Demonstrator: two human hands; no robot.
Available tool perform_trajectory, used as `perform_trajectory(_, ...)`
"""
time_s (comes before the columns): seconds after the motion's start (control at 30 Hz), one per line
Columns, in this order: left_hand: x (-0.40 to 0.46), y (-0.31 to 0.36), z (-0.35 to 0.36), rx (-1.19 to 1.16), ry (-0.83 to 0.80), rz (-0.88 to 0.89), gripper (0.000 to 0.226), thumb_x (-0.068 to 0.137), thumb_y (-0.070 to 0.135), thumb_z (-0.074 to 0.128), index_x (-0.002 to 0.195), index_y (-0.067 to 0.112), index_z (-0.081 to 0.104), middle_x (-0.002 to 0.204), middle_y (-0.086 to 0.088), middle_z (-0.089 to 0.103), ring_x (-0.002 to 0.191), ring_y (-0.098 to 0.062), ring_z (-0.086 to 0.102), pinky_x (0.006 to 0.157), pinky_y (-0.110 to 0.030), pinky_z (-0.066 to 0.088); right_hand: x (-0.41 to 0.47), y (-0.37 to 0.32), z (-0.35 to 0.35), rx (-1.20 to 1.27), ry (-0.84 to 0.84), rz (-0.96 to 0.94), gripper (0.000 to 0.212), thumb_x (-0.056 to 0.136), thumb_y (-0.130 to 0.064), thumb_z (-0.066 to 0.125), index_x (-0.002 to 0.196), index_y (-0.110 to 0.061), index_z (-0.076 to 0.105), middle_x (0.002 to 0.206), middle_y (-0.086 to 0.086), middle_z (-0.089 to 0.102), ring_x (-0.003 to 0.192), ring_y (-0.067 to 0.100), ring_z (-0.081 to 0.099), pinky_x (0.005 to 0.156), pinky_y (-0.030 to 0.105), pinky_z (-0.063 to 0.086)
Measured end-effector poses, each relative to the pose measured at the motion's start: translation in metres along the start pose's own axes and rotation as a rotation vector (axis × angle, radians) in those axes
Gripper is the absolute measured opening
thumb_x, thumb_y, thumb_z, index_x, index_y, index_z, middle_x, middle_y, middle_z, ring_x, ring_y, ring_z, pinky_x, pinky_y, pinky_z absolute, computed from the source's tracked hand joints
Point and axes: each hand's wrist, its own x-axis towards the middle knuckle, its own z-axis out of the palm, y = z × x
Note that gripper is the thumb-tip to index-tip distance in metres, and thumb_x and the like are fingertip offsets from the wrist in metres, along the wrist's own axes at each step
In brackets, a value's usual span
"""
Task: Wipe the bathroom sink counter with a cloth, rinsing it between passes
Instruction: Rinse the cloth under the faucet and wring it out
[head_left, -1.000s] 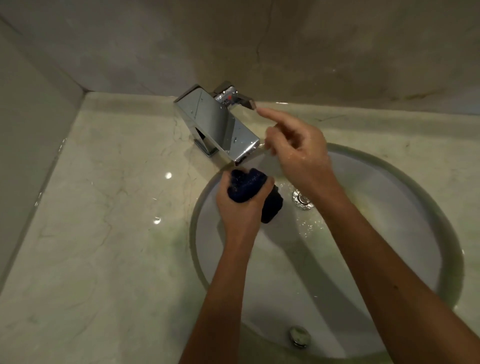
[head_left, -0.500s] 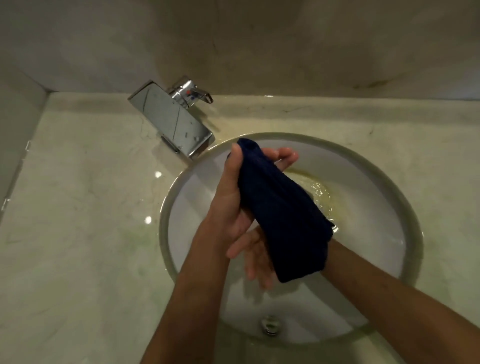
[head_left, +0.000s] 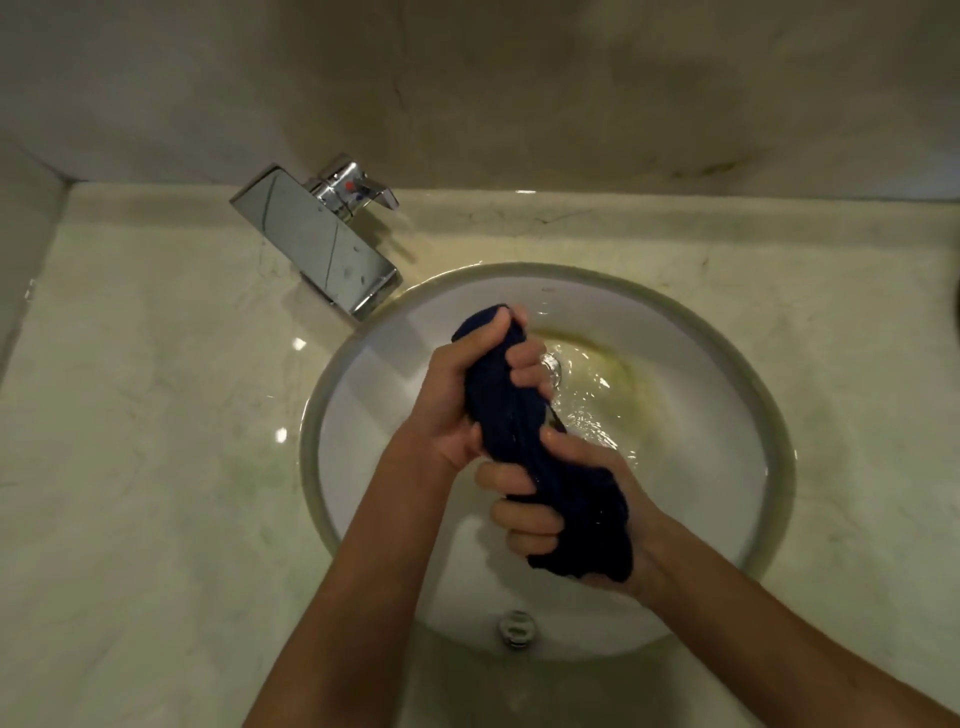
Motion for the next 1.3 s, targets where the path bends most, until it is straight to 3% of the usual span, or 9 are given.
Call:
perform_trajectory(0.17, 0.017, 0.004, -0.004, 0.5, 0.396, -0.14, 0.015, 0.084, 0.017, 0.078, 0.079, 0.013, 0.064, 0.066, -0.004, 0.058, 0.056, -0.016, 0.058, 0.059, -0.028, 0.051, 0.014, -0.011, 0.015, -0.757, 0.83, -0.063, 0.024, 0.085, -0.024, 0.079, 0.096, -0.009, 0.066, 0.073, 0.006, 0.07, 0.057, 0.016, 0.065, 0.06, 0.032, 0.059)
perform_trajectory(0.27, 0.031, -0.006, -0.015, 0.758, 0.713, -0.054, 0.011, 0.078, 0.008, 0.079, 0.081, -0.001, 0.073, 0.066, -0.007, 0.065, 0.061, -0.021, 0.061, 0.058, -0.027, 0.05, 0.03, -0.014, 0.006, -1.179, 1.03, -0.019, 0.012, 0.081, -0.024, 0.07, 0.075, -0.014, 0.073, 0.07, 0.002, 0.076, 0.061, 0.016, 0.071, 0.077, 0.043, 0.061)
perform_trajectory(0.47, 0.031, -0.028, -0.018, 1.196, 0.89, -0.025, 0.01, 0.086, 0.014, 0.063, 0.077, 0.012, 0.062, 0.068, 0.003, 0.058, 0.066, -0.018, 0.056, 0.06, -0.023, 0.043, 0.042, -0.006, -0.015, -1.556, 1.184, 0.137, 0.028, 0.084, -0.045, 0.063, 0.07, -0.022, 0.069, 0.059, -0.007, 0.071, 0.051, 0.009, 0.068, 0.055, 0.028, 0.055)
perform_trajectory(0.63, 0.018, -0.01, -0.002, 0.886, 0.712, -0.031, 0.023, 0.083, 0.026, 0.081, 0.087, 0.006, 0.07, 0.073, -0.006, 0.069, 0.074, -0.026, 0.068, 0.072, -0.037, 0.062, 0.019, -0.012, 0.005, -1.28, 1.067, 0.039, 0.021, 0.082, -0.032, 0.075, 0.076, -0.012, 0.073, 0.064, -0.002, 0.074, 0.06, 0.017, 0.072, 0.063, 0.03, 0.056)
perform_trajectory(0.8, -0.024, 0.031, 0.012, 0.178, 0.147, -0.181, 0.031, 0.09, 0.021, 0.063, 0.113, 0.0, 0.06, 0.103, -0.019, 0.064, 0.091, -0.029, 0.066, 0.081, -0.038, 0.056, -0.019, -0.026, 0.013, -0.43, 0.637, 0.056, 0.069, 0.062, -0.046, 0.092, 0.113, -0.004, 0.069, 0.096, 0.014, 0.071, 0.08, 0.029, 0.067, 0.086, 0.049, 0.054)
perform_trajectory(0.9, -0.035, 0.031, 0.009, 0.206, 0.04, -0.061, 0.056, 0.09, 0.018, 0.066, 0.137, -0.006, 0.048, 0.11, -0.021, 0.064, 0.092, -0.03, 0.069, 0.072, -0.037, 0.059, -0.028, -0.016, 0.004, -0.113, 0.213, 0.113, 0.066, 0.074, -0.041, 0.087, 0.125, -0.007, 0.062, 0.112, 0.023, 0.067, 0.118, 0.047, 0.059, 0.104, 0.069, 0.04)
perform_trajectory(1.0, -0.039, 0.015, 0.02, 0.212, 0.072, -0.041, 0.083, 0.067, 0.044, 0.091, 0.127, -0.002, 0.058, 0.091, -0.011, 0.071, 0.072, -0.02, 0.071, 0.057, -0.03, 0.058, -0.017, 0.001, 0.005, -0.159, -0.079, 0.112, 0.053, 0.091, -0.035, 0.07, 0.135, -0.012, 0.054, 0.128, 0.017, 0.063, 0.134, 0.045, 0.05, 0.107, 0.06, 0.044)
perform_trajectory(1.17, -0.043, 0.003, 0.026, -0.072, -0.186, 0.102, 0.035, 0.077, 0.022, 0.081, 0.109, 0.011, 0.072, 0.125, -0.013, 0.07, 0.119, -0.027, 0.066, 0.101, -0.052, 0.052, -0.014, 0.018, 0.01, -0.107, -0.149, 0.117, 0.036, 0.092, -0.016, 0.064, 0.122, -0.008, 0.046, 0.087, 0.004, 0.056, 0.072, 0.01, 0.069, 0.053, 0.017, 0.055)
perform_trajectory(1.3, -0.041, 0.018, 0.03, -0.013, -0.084, 0.058, 0.037, 0.084, 0.033, 0.08, 0.114, 0.017, 0.067, 0.078, 0.001, 0.063, 0.068, -0.012, 0.063, 0.078, -0.035, 0.059, -0.022, 0.013, 0.027, -0.134, -0.031, 0.142, 0.056, 0.089, -0.043, 0.075, 0.119, -0.014, 0.038, 0.073, 0.0, 0.047, 0.052, 0.005, 0.054, 0.04, 0.017, 0.035)
